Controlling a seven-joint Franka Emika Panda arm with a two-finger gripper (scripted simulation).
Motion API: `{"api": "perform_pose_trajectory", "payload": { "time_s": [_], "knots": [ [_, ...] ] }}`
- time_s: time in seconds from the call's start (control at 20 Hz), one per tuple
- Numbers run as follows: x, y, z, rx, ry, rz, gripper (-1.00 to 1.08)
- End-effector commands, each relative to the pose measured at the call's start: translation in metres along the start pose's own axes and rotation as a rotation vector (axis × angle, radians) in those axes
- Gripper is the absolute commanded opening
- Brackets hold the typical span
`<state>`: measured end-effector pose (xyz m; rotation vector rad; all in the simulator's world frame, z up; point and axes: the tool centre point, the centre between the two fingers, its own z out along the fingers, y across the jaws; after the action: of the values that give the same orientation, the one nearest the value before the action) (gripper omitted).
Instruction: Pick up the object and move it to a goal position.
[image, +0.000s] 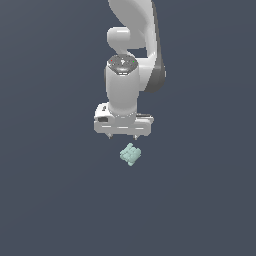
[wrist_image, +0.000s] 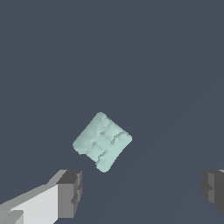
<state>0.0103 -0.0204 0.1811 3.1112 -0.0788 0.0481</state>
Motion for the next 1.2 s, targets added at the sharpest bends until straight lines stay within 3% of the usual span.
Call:
{"api": "perform_pose_trajectory", "payload": {
  "time_s": [0.0, 1.15],
  "knots": [
    [0.000, -0.002, 0.004, 0.002, -0.002, 0.029, 1.00],
    [-0.003, -0.030, 0.073, 0.018, -0.034, 0.562, 1.00]
  ]
}}
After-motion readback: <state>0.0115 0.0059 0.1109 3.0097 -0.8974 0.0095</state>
